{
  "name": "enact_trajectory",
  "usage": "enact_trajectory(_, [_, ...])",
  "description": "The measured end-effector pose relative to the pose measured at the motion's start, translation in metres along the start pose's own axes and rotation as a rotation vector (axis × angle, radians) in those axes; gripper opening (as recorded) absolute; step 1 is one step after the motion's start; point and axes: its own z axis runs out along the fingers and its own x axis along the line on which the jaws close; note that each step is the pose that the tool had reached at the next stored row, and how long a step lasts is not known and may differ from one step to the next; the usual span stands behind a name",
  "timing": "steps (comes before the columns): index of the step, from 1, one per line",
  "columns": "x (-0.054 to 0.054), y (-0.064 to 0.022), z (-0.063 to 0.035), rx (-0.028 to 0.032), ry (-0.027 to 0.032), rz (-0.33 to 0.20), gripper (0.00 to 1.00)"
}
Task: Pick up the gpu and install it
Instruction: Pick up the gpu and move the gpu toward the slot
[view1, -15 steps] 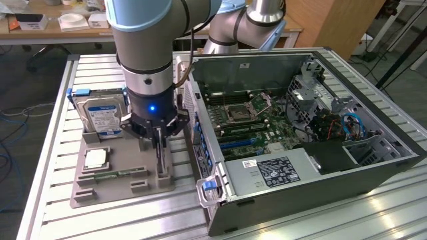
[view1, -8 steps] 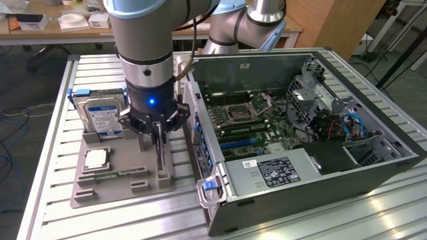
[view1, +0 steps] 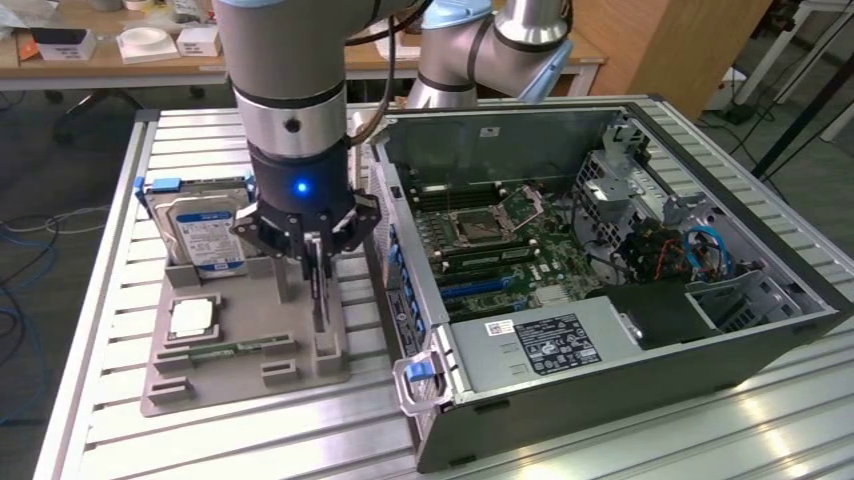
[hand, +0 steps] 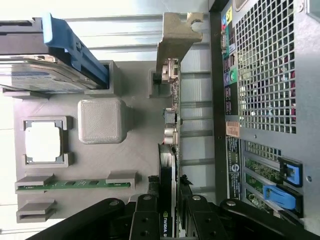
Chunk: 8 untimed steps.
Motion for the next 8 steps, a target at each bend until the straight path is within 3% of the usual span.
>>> enact_trajectory(8, [0.000, 0.0007, -0.0160, 0.0000, 0.0001, 0.000, 0.26])
